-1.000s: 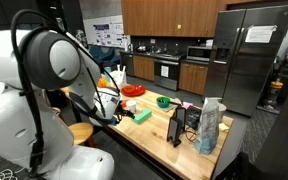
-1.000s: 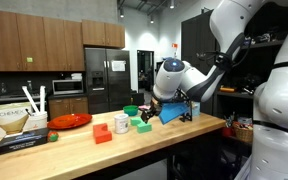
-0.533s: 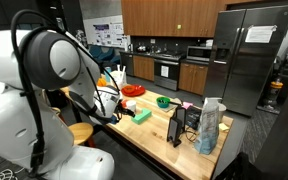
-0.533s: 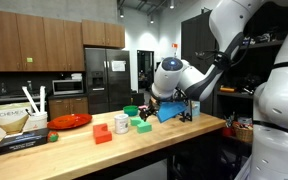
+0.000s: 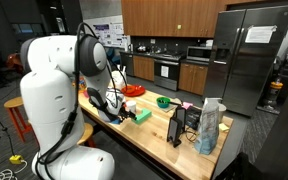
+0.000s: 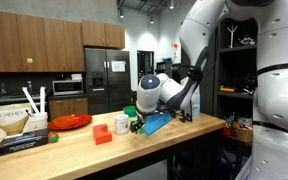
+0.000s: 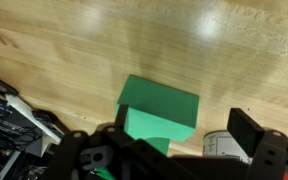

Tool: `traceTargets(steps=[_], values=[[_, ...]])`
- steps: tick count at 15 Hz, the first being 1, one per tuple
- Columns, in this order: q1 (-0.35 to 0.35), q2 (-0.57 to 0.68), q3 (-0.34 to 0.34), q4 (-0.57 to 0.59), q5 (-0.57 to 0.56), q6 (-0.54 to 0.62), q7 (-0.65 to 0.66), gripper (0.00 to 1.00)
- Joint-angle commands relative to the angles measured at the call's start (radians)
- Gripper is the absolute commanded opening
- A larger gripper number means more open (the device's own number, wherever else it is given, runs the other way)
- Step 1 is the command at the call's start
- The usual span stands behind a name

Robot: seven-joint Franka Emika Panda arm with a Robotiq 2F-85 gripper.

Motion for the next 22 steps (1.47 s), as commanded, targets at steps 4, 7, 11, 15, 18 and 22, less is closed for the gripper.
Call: traceTargets(steps=[4,7,11,15,18,22], values=[[0.001,0.209,-0.009,0.209,-0.144,-0.035,0.168,1.0],[-0.002,0.24,-0.006,0.255,-0.169,-0.039,0.201,1.0],[-0.006,0.257,0.004,0.284,-0.156,-0.004,0.209,1.0],[-0.06,0.214,0.063,0.259,-0.048,-0.01,0.081,1.0],[-0.076,0.116,0.081,0.214,-0.012,-0.033,0.063,1.0],[-0.091,-0.043,0.058,0.169,0.007,-0.013,0.06,1.0]])
